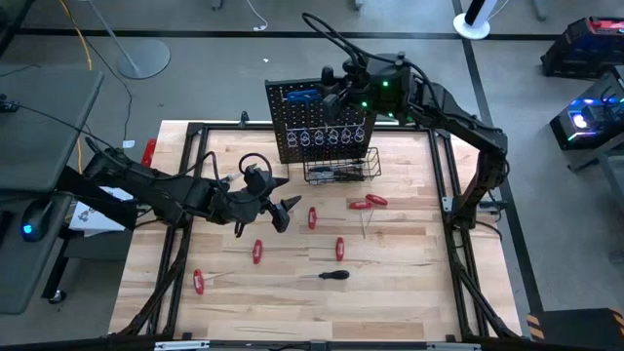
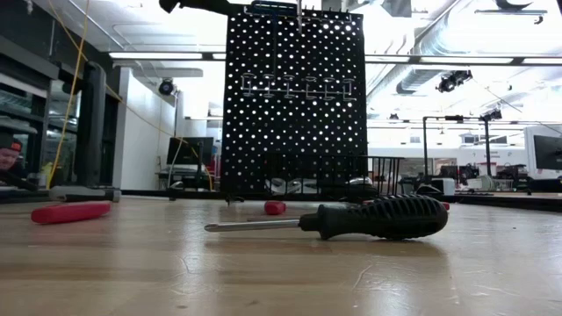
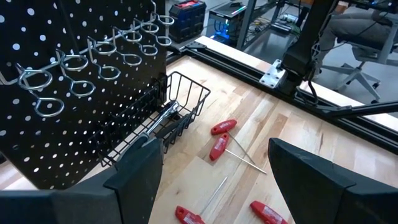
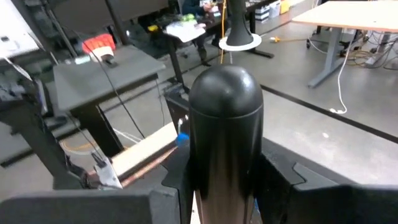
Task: Hang tools onto peg board
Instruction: Hang the black screwdriver on the pegboard
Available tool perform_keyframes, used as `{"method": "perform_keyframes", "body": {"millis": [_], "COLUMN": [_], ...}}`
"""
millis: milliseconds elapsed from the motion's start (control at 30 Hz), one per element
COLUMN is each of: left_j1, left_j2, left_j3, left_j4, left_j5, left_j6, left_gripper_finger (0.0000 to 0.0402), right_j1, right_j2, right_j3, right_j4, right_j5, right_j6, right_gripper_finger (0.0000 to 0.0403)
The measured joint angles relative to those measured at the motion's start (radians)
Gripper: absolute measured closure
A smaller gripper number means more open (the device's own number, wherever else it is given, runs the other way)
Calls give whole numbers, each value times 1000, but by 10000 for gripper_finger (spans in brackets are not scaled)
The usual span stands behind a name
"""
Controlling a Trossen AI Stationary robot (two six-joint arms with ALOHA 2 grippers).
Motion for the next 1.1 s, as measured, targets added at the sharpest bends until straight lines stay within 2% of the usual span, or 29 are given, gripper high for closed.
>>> {"method": "perform_keyframes", "body": {"millis": [200, 333, 567, 1100], "left_j1": [-1, -1, 0, 0], "left_j2": [0, 0, 0, 0], "left_j3": [0, 0, 0, 0], "left_j4": [0, 1, 7, 8], "left_j5": [0, 0, -1, -2], "left_j6": [-2, -1, 1, 1], "left_gripper_finger": [122, 122, 122, 122], "right_j1": [0, -7, -33, -61], "right_j2": [-40, -67, -50, -24], "right_j3": [0, 2, 0, -1], "right_j4": [-32, -8, 12, 23], "right_j5": [26, 80, 52, 64], "right_j6": [-11, -20, -6, -57], "right_gripper_finger": [294, 294, 294, 294]}}
